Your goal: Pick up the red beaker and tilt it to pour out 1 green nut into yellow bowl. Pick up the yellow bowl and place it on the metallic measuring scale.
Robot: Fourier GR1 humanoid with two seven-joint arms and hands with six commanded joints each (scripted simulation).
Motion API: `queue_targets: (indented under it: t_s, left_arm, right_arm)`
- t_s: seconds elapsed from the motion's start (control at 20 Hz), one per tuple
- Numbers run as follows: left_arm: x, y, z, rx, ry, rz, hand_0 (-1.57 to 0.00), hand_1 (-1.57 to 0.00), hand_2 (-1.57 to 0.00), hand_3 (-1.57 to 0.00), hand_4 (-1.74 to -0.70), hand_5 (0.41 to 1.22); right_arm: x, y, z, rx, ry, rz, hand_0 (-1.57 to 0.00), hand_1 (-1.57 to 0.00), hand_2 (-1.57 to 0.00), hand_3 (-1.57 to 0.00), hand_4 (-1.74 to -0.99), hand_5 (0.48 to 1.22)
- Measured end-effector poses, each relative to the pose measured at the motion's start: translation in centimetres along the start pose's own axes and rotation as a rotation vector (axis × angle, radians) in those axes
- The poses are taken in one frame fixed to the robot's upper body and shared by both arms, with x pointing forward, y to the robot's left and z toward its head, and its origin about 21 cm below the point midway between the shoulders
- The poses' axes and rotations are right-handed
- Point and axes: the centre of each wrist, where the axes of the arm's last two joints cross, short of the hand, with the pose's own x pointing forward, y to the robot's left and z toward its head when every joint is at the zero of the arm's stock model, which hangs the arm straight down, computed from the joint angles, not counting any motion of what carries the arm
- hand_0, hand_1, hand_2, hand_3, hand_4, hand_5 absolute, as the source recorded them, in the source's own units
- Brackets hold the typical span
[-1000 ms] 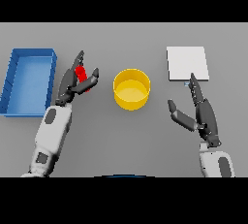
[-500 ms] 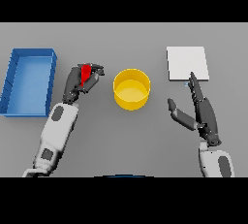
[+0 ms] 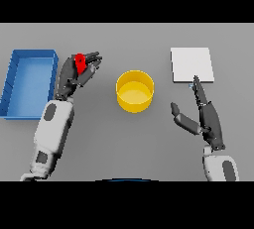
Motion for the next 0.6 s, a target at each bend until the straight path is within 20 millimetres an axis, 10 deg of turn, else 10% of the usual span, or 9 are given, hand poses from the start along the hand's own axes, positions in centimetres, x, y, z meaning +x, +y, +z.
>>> queue_targets:
  t_s: [0.6]
  left_arm:
    - [4.6, 1.1, -2.3, -0.165, -0.045, -0.389, -1.57, -1.57, -1.57, -1.56, -1.74, 1.120]
  right_arm:
    - [0.0, 0.1, 0.2, -0.004, -0.023, 0.046, 0.00, 0.00, 0.00, 0.00, -1.194, 0.658]
